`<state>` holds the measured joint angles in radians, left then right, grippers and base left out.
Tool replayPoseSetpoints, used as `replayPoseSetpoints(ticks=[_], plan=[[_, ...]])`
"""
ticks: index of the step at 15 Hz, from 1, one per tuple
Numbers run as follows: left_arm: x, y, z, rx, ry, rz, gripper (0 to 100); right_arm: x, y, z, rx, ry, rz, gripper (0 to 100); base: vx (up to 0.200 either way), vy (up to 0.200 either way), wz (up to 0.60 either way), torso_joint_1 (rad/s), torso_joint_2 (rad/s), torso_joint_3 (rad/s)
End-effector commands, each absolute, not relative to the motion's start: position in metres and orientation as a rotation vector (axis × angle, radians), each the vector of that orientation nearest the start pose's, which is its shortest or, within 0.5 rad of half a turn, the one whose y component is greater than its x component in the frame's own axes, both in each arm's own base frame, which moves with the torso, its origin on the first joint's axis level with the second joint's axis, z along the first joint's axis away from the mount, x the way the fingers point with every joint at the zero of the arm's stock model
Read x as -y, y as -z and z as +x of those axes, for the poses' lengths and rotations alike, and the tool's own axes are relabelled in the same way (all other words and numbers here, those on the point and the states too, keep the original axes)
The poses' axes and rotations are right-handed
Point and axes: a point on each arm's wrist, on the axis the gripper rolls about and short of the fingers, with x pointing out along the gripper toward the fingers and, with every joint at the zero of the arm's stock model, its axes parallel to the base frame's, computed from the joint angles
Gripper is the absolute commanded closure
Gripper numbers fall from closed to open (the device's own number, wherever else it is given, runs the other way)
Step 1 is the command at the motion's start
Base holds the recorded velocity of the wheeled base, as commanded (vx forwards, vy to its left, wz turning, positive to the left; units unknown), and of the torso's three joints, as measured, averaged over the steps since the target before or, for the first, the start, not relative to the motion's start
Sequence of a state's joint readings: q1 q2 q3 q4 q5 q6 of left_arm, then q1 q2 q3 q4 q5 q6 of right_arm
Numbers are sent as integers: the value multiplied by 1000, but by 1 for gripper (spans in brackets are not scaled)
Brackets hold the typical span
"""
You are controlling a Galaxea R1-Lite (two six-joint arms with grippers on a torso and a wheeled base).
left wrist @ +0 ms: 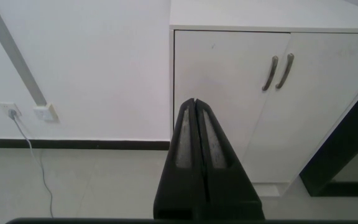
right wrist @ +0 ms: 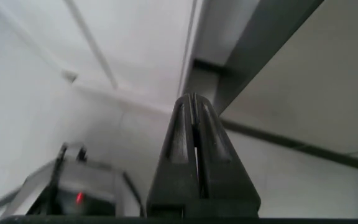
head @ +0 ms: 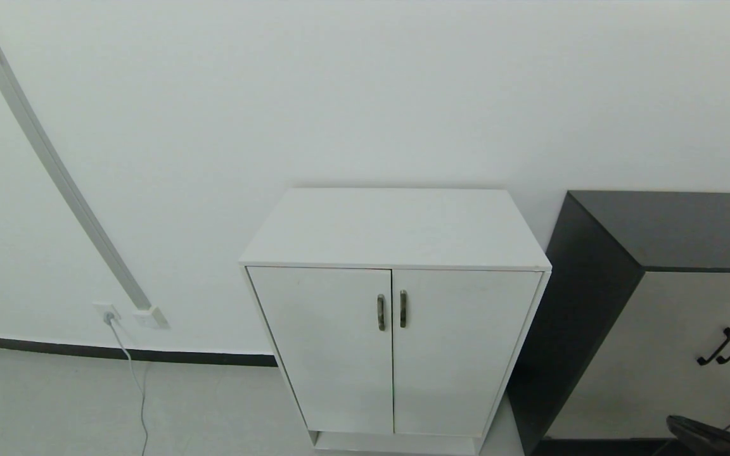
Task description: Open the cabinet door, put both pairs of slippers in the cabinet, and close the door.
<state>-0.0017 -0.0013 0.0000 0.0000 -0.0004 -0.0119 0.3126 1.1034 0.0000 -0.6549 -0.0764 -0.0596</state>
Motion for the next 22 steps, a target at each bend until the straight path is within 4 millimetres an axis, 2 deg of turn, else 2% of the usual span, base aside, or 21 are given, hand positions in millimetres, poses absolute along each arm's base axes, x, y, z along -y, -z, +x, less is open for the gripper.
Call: replayPoseSetpoints(ticks=[1,7,15,18,22], plan=[[0,-75,-23,0,2,-12,100,-25,-106,82,-386,-263,-132,100,0,0,0,0,0,0],[0,-76,-23,2,2,-12,100,-16,-87,42,-522,-395,-131,100,0,0,0,0,0,0],[0,-75,-23,0,3,-12,100,-8,-76,14,-502,-463,-123,100,0,0,0,0,0,0],[0,-75,-23,0,5,-12,100,-5,-77,9,-425,-419,-101,100,0,0,0,0,0,0],[0,-75,-23,0,3,-11,100,-2,-78,-2,-281,-261,-62,100,0,0,0,0,0,0]])
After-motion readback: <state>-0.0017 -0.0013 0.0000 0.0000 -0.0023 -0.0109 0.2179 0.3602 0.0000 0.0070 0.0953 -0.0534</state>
